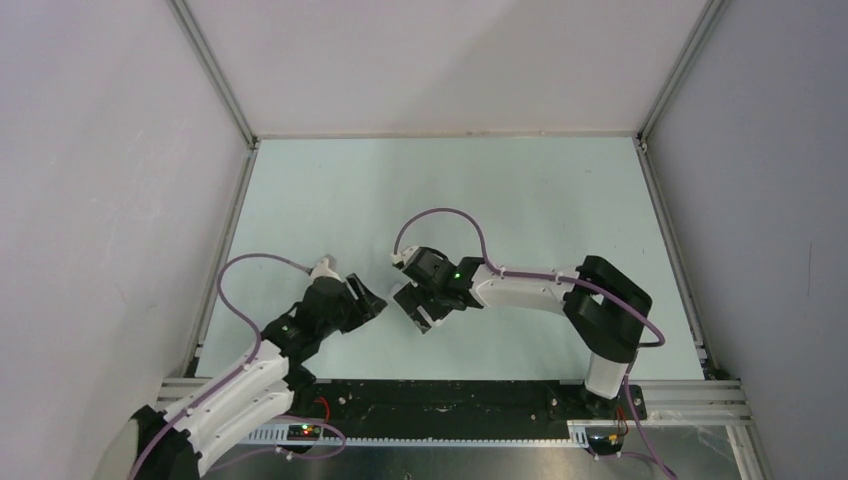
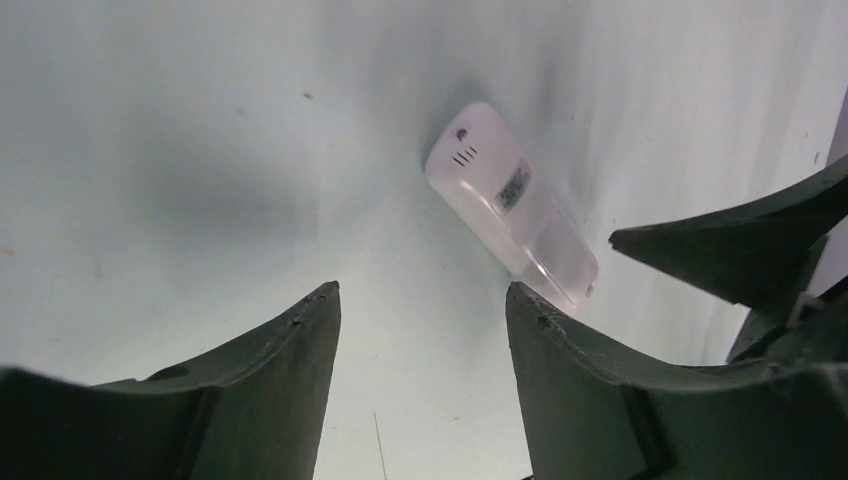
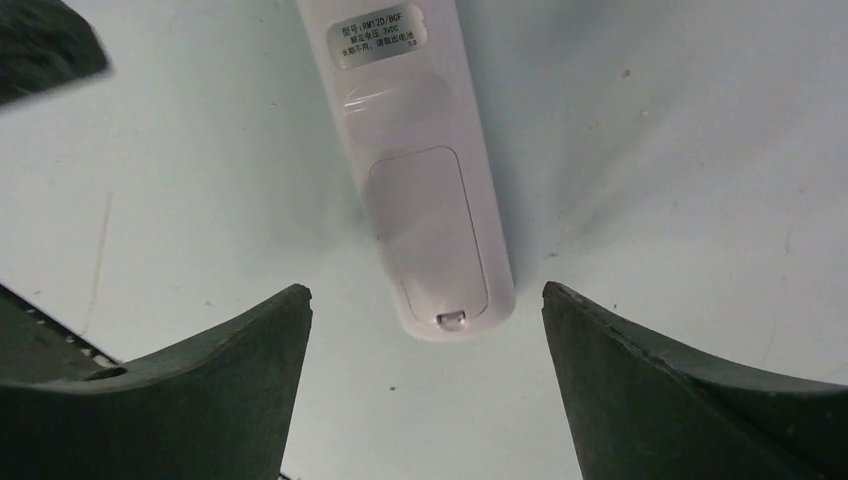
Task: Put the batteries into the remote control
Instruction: Turn over the remote control at the center of the board.
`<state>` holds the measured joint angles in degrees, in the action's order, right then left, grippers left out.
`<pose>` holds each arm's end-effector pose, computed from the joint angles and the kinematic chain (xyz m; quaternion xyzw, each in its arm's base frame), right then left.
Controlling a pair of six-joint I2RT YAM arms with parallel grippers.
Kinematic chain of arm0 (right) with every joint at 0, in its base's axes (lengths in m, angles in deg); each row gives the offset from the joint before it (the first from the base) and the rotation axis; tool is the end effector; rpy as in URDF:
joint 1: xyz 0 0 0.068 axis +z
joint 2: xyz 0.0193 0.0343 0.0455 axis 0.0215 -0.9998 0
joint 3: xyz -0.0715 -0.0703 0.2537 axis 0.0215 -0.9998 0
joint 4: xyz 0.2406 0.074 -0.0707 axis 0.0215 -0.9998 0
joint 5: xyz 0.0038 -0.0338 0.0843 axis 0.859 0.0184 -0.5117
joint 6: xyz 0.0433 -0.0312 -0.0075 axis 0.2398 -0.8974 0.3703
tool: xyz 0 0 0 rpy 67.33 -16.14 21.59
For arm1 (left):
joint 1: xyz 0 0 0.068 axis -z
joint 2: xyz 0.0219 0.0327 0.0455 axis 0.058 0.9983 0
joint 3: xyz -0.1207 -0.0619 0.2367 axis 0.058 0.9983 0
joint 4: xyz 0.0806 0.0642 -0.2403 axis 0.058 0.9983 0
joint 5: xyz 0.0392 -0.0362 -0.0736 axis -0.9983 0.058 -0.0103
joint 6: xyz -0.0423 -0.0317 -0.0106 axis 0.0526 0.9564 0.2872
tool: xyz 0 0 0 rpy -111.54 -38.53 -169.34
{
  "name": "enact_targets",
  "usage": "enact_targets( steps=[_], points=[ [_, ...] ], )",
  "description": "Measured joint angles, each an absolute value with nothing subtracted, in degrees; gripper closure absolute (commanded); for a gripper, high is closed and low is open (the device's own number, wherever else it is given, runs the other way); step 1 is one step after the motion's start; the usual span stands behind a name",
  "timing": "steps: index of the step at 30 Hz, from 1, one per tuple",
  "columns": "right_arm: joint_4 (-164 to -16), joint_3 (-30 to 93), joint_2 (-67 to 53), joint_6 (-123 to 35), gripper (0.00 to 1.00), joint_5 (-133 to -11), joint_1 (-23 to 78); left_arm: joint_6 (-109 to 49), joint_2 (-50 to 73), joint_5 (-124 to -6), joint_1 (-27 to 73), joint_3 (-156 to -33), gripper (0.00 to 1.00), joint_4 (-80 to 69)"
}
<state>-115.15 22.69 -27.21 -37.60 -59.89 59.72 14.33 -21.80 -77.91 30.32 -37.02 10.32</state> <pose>0.1777 0.3142 0.1877 -0.3815 0.8877 0.1228 0.2266 0.1278 -0.0816 0.1594 -0.1888 0.8893 -0.2653 0.3213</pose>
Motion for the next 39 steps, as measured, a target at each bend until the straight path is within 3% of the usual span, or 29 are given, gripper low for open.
enact_targets(
  steps=[5,12,16,25,39],
  points=[
    [-113.4,22.6,-30.0,-41.8,0.19,-60.6,59.4,14.3,-24.0,-77.7,25.5,-37.0,0.3,12.8],
    [-112.0,22.6,-31.5,-44.9,0.52,-63.6,58.0,14.3,-23.2,-75.6,21.5,-37.0,0.27,14.1],
    [-111.7,22.5,-31.5,-45.2,0.6,-64.3,57.7,14.2,-23.5,-74.2,20.4,-37.0,0.25,14.2],
    [-110.5,21.4,-30.6,-44.0,0.64,-65.0,57.8,12.0,-28.2,-69.1,19.6,-37.1,0.22,14.4],
    [-101.1,19.4,-15.5,-28.9,0.65,-86.7,49.3,4.5,-36.2,-63.2,19.5,-47.3,0.16,14.8]
  ],
)
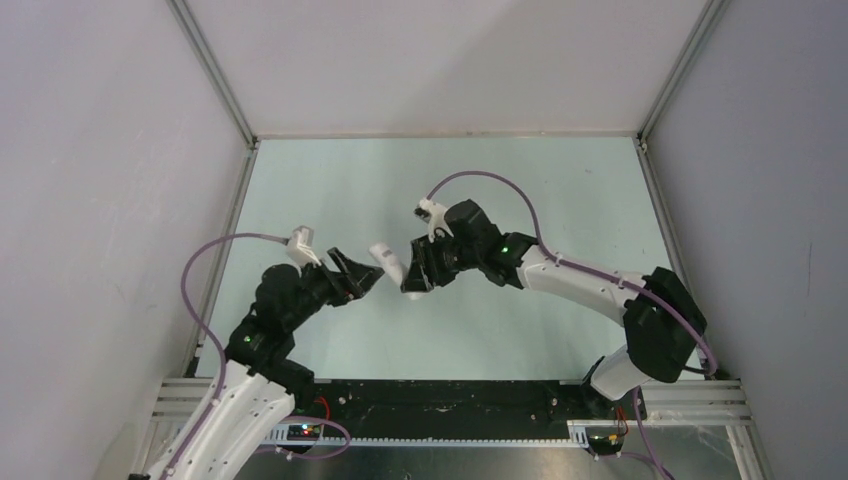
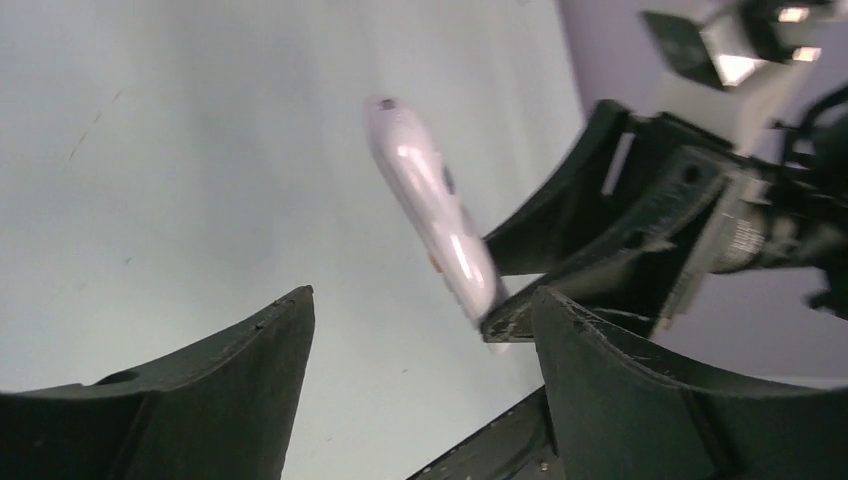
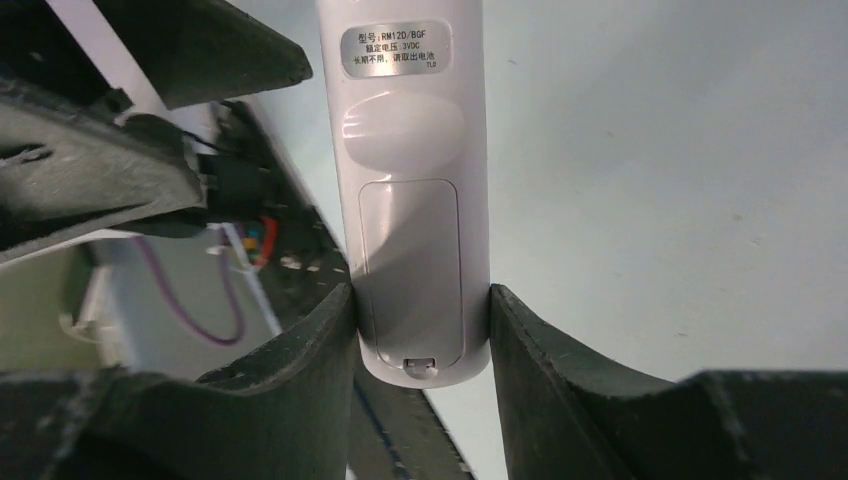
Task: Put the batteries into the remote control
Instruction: Turn over the remote control at the center of the board.
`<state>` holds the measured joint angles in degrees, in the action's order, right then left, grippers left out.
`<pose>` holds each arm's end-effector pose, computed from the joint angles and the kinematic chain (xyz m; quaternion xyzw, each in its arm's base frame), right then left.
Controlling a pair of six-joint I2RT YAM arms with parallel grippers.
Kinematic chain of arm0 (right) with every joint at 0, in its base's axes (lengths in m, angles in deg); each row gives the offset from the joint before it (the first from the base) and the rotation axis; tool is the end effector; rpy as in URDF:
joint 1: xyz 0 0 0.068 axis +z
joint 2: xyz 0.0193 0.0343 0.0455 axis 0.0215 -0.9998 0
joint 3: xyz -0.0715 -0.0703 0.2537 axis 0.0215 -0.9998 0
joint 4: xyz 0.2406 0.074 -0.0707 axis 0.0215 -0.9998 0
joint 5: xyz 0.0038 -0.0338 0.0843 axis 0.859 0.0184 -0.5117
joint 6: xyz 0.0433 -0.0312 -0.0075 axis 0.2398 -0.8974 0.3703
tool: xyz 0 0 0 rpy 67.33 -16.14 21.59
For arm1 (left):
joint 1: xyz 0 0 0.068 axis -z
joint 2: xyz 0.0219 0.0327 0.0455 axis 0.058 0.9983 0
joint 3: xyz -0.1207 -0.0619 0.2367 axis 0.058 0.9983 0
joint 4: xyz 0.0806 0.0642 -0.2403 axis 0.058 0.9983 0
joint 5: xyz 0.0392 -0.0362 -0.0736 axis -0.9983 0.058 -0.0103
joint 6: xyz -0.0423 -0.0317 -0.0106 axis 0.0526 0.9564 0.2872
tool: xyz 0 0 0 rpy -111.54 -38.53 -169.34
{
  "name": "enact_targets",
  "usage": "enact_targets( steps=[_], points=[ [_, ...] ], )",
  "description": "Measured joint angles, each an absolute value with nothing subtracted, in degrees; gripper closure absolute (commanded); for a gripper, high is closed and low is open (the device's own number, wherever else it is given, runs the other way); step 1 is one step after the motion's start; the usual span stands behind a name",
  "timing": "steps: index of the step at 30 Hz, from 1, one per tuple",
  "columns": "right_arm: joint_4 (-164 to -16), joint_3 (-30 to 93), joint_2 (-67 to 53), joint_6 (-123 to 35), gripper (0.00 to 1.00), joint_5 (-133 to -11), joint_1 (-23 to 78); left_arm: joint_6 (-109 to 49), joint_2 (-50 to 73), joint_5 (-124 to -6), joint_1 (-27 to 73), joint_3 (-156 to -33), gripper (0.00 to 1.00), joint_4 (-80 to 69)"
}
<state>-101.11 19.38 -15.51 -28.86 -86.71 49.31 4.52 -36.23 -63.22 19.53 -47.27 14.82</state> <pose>0.2108 0.2774 0.2574 -0.2995 0.8339 0.3940 0.2442 0.1222 -0.0583 0.2458 -0.1133 0.8133 -0.3786 0.4270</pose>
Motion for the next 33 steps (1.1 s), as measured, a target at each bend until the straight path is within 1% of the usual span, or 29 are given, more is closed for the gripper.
enact_targets(
  steps=[8,16,24,33],
  points=[
    [-91.3,19.1,-10.3,-17.2,0.64,-97.9,47.8,3.8,-40.2,-60.0,19.5,-56.0,0.11,11.3],
    [-79.5,19.1,-4.4,-4.2,0.64,-105.9,47.8,7.0,-42.1,-57.6,19.5,-59.0,0.09,7.5],
    [-73.5,19.1,-1.7,3.8,0.64,-108.6,48.8,15.5,-39.7,-51.9,19.5,-63.4,0.09,-1.8],
    [-68.2,19.1,-1.5,10.2,0.64,-109.6,49.7,18.5,-37.5,-47.6,19.5,-64.9,0.09,-8.0]
  ],
)
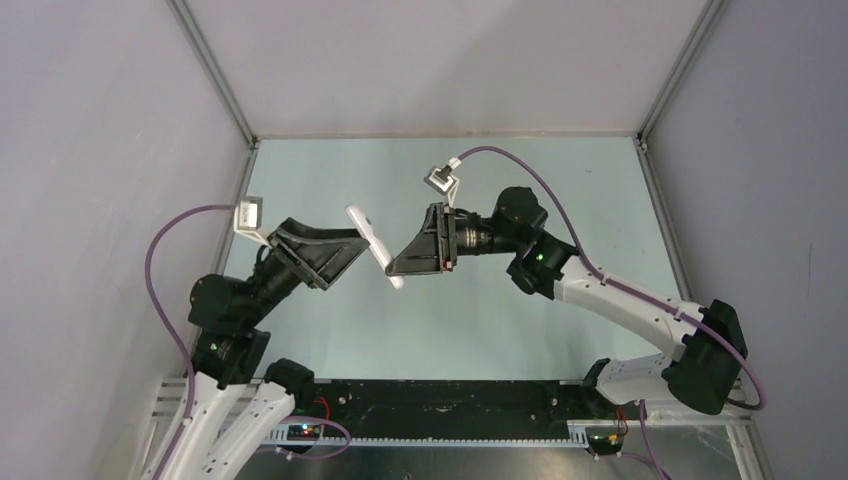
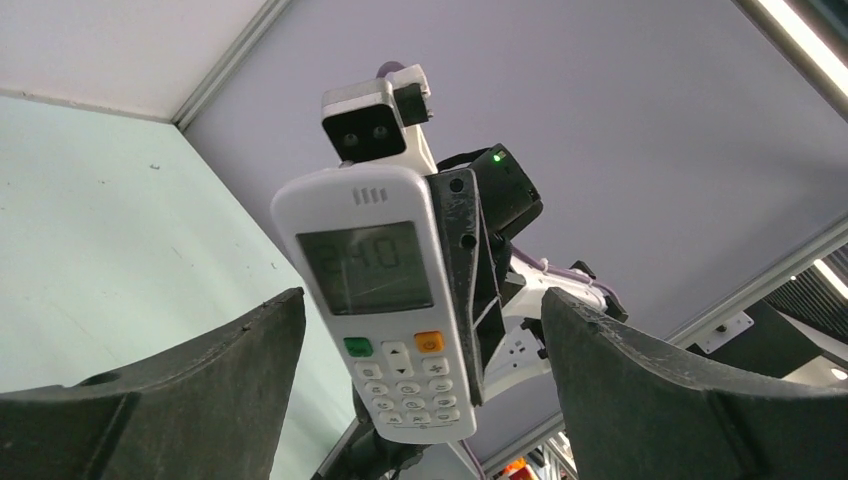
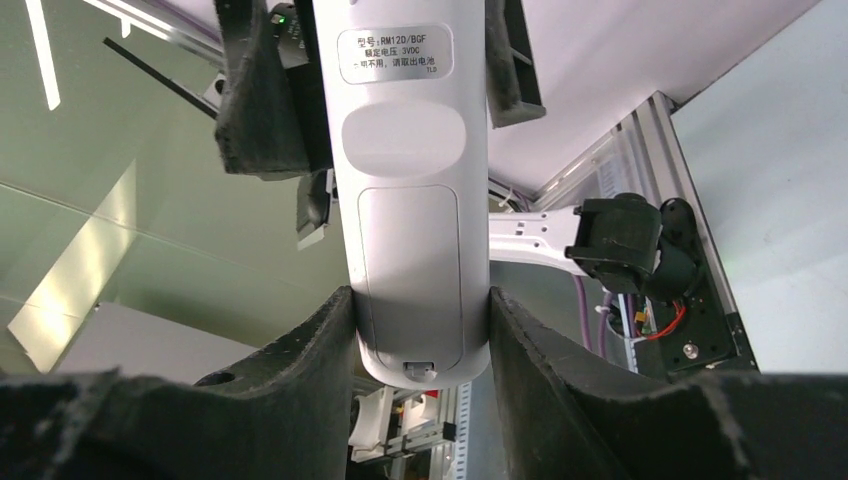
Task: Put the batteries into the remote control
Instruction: Turn over the remote control at the center of the board.
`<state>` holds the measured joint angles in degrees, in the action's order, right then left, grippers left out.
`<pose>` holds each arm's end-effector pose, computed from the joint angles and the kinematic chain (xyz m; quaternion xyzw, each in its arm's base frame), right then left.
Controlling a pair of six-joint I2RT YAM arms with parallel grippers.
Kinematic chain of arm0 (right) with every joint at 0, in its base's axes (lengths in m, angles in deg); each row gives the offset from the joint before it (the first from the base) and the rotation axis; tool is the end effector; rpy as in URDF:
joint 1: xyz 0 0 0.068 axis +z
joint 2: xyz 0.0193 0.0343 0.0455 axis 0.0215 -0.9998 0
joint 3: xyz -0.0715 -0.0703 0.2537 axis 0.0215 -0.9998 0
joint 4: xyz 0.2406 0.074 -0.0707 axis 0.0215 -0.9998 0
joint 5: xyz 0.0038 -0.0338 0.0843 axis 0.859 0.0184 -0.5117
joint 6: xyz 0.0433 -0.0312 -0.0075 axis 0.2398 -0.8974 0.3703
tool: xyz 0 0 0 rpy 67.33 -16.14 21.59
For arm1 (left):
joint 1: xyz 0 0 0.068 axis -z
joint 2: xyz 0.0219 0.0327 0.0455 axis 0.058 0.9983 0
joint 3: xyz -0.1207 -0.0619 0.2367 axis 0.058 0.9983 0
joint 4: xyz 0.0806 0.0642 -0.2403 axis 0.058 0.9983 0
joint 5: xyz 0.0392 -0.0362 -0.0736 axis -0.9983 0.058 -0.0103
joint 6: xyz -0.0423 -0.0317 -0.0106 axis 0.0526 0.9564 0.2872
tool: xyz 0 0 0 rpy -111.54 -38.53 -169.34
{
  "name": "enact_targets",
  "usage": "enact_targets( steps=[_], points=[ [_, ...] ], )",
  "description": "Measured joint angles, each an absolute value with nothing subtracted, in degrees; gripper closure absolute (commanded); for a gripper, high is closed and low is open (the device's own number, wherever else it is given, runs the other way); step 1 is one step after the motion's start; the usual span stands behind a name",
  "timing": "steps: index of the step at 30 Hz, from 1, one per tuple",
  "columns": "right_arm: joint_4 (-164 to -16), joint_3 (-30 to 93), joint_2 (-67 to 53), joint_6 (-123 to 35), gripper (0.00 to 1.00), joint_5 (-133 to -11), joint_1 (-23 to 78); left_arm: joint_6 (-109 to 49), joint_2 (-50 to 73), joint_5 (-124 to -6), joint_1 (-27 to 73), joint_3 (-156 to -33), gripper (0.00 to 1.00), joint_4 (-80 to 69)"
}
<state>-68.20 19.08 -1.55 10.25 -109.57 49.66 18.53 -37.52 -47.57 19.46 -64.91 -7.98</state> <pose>0.1722 0.2519 0.3894 -0.2360 0.6260 0.7201 0.1841 0.0864 -0.0531 0.3947 -0.0008 0.5819 -0.6245 0.5209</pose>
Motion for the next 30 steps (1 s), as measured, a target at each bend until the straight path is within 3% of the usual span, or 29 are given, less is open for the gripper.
enact_targets(
  steps=[7,13,19,25,27,30],
  points=[
    [-66.4,19.1,-1.6,12.2,0.64,-110.0,49.7,19.1,-36.2,-47.1,19.6,-64.5,0.11,-8.8],
    [-66.4,19.1,-2.1,12.5,0.65,-110.1,49.7,19.8,-35.8,-47.1,19.7,-64.2,0.2,-8.9],
    [-66.4,19.1,-3.4,12.8,0.65,-110.1,49.7,19.9,-34.8,-47.1,20.1,-63.1,0.22,-9.7],
    [-66.2,19.1,-4.4,14.0,0.64,-110.4,49.7,20.4,-33.7,-47.2,20.4,-61.3,0.38,-10.2],
    [-66.3,19.1,-4.5,14.1,0.62,-110.4,49.7,20.5,-33.6,-47.2,20.5,-60.9,0.5,-10.6],
    [-66.3,18.9,-4.8,13.6,0.57,-110.4,49.6,21.5,-33.7,-47.3,20.7,-60.7,0.58,-11.2]
  ],
)
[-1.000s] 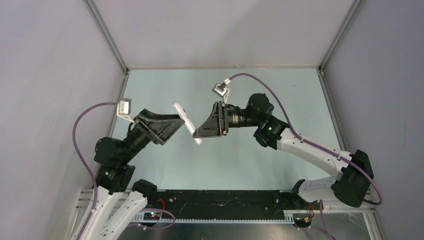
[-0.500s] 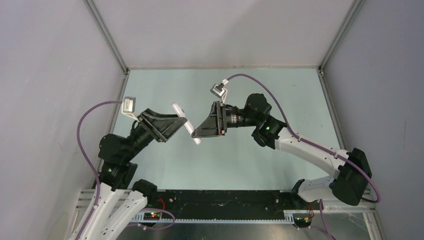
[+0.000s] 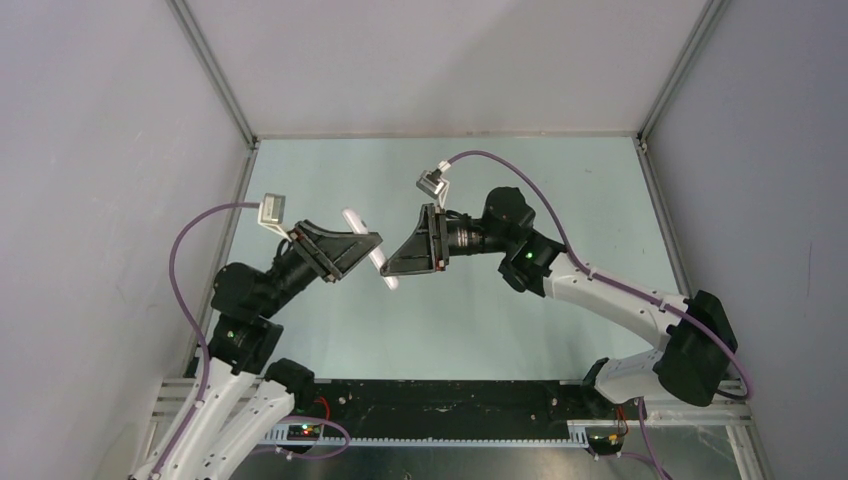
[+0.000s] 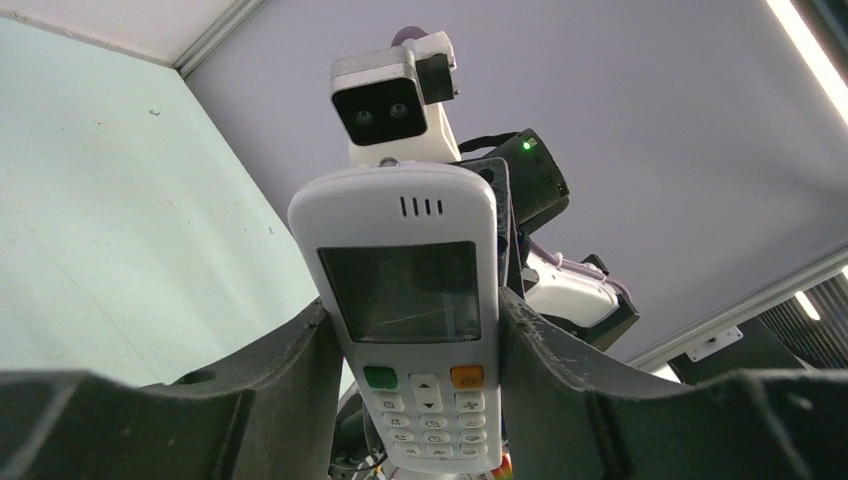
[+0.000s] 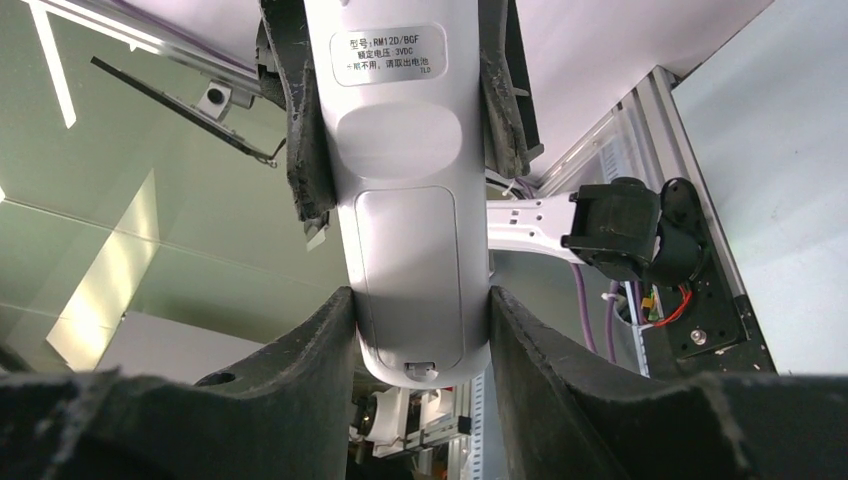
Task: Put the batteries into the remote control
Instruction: Turn over the remote control at the center of the board.
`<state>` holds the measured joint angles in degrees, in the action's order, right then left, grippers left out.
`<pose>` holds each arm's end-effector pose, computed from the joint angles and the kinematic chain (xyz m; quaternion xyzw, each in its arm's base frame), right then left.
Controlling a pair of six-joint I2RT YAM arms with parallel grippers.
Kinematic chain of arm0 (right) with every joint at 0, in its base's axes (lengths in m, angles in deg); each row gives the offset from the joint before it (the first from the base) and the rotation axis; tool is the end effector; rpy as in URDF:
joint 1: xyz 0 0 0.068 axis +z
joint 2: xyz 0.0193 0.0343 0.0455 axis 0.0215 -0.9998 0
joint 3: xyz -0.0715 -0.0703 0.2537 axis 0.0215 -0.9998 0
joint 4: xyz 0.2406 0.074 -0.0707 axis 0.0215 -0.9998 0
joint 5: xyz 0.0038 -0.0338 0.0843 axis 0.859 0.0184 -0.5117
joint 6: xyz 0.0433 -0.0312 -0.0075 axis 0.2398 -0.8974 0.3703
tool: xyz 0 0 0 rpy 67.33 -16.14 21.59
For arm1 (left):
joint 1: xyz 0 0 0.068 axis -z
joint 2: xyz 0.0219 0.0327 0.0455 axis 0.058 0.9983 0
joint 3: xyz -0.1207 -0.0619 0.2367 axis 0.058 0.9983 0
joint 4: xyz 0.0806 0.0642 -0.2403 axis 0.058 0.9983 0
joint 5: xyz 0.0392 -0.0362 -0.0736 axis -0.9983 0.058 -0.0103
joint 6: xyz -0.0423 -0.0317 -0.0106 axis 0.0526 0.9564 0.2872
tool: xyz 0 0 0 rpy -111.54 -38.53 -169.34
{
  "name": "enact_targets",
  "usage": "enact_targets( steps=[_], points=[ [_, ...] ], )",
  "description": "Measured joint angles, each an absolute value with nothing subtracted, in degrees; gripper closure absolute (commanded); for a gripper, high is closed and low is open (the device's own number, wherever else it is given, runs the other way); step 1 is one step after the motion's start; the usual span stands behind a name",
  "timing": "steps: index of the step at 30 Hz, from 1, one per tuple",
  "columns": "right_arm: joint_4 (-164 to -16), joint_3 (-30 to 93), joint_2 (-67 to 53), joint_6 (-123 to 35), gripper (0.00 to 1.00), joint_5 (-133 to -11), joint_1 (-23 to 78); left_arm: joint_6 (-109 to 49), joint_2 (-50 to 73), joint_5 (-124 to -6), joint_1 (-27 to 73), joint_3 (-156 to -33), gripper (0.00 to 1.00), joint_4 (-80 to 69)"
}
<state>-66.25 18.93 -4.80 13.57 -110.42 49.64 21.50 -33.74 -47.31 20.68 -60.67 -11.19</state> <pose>0.1811 0.2633 0.3752 -0.2187 0.6397 0.7212 0.1511 0.1094 -0.0658 0.3699 -0.0240 0.6117 -0.6330 0.4739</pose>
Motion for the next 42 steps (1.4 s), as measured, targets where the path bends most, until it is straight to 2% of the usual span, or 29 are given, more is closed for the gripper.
enact_targets(
  steps=[5,6,9,10,12,21,28,36,42],
  points=[
    [-67.2,18.8,-4.9,13.1,0.38,-110.0,49.5,22.4,-34.4,-48.8,20.7,-59.2,0.73,-11.7],
    [-67.5,18.7,-4.9,13.1,0.3,-109.7,49.3,22.3,-34.6,-49.2,20.7,-58.8,0.74,-11.8],
    [-68.5,17.7,-4.6,13.0,0.16,-108.9,48.7,22.2,-34.5,-50.7,20.7,-57.7,0.78,-11.2],
    [-69.3,17.1,-4.3,12.7,0.07,-108.4,48.5,22.2,-34.3,-51.1,20.7,-57.4,0.79,-10.5],
    [-71.7,16.3,-3.4,11.8,0.01,-107.3,48.0,21.7,-33.8,-52.2,20.7,-57.1,0.8,-8.7],
    [-88.5,11.8,5.9,2.7,0.0,-94.2,44.6,14.1,-29.7,-67.7,20.7,-56.9,0.77,9.4],
    [-98.1,5.1,12.0,-1.4,0.0,-85.8,44.0,7.1,-13.7,-80.3,20.6,-56.6,0.73,15.7],
    [-101.8,-1.5,18.2,-1.5,0.0,-81.2,44.0,0.0,7.6,-84.1,20.6,-62.9,0.71,18.0],
    [-100.9,-2.4,19.8,-0.2,0.0,-81.3,44.0,-2.4,14.0,-84.7,20.6,-66.8,0.63,17.8]
  ],
)
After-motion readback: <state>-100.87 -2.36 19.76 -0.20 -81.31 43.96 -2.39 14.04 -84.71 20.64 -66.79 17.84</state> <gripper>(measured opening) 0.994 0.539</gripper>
